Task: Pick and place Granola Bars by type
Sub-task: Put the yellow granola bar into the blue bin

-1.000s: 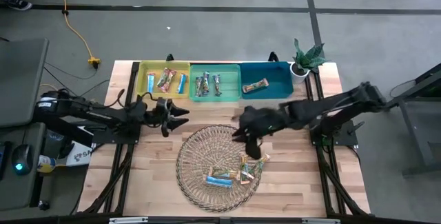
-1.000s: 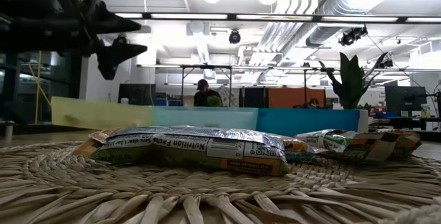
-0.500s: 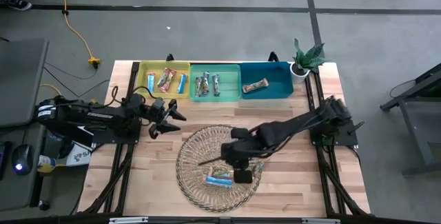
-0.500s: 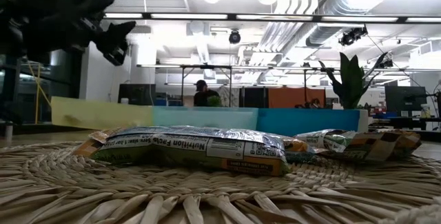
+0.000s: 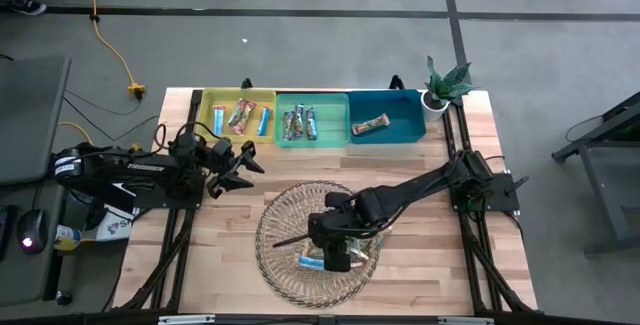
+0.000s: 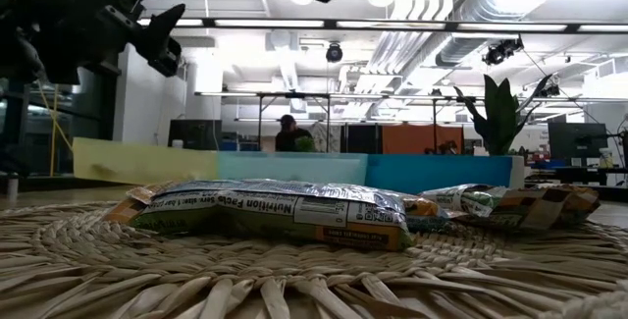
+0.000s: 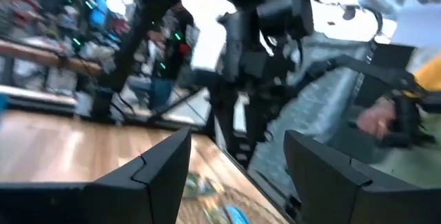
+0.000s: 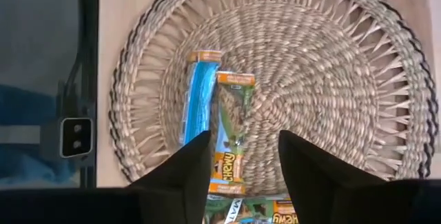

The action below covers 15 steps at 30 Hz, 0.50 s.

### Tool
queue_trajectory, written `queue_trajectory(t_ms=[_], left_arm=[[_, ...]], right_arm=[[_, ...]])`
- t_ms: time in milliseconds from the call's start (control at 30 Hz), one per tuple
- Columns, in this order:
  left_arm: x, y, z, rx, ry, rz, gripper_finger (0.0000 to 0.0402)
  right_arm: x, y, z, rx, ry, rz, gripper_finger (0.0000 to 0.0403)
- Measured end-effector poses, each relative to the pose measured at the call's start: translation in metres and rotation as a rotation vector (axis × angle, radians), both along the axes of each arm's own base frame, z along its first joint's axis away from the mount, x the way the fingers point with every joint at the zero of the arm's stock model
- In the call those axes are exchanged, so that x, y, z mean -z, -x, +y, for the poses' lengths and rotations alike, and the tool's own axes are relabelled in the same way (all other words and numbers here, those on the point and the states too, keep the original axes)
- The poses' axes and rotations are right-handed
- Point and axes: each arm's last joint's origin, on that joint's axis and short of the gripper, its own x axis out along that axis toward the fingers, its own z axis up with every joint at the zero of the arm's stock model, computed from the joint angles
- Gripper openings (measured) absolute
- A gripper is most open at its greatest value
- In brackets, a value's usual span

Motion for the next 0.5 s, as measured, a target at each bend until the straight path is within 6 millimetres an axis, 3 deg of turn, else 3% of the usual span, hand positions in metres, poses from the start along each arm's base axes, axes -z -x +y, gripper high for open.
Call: queue_trajectory(t_ms=[167,500], left_arm=[[-0.005,0.002,0.0,-0.034,-0.014,-0.057,0.023],[-0.021,0.012,-0.014,0.021,-0.032,-0.19,0.023]], right_arm=[[0.003,-0.007,0.003,0.005,-0.01,-0.048,0.0165],[0.043,-0.023,0.013,-0.004,-0.032,0.026,0.0179]])
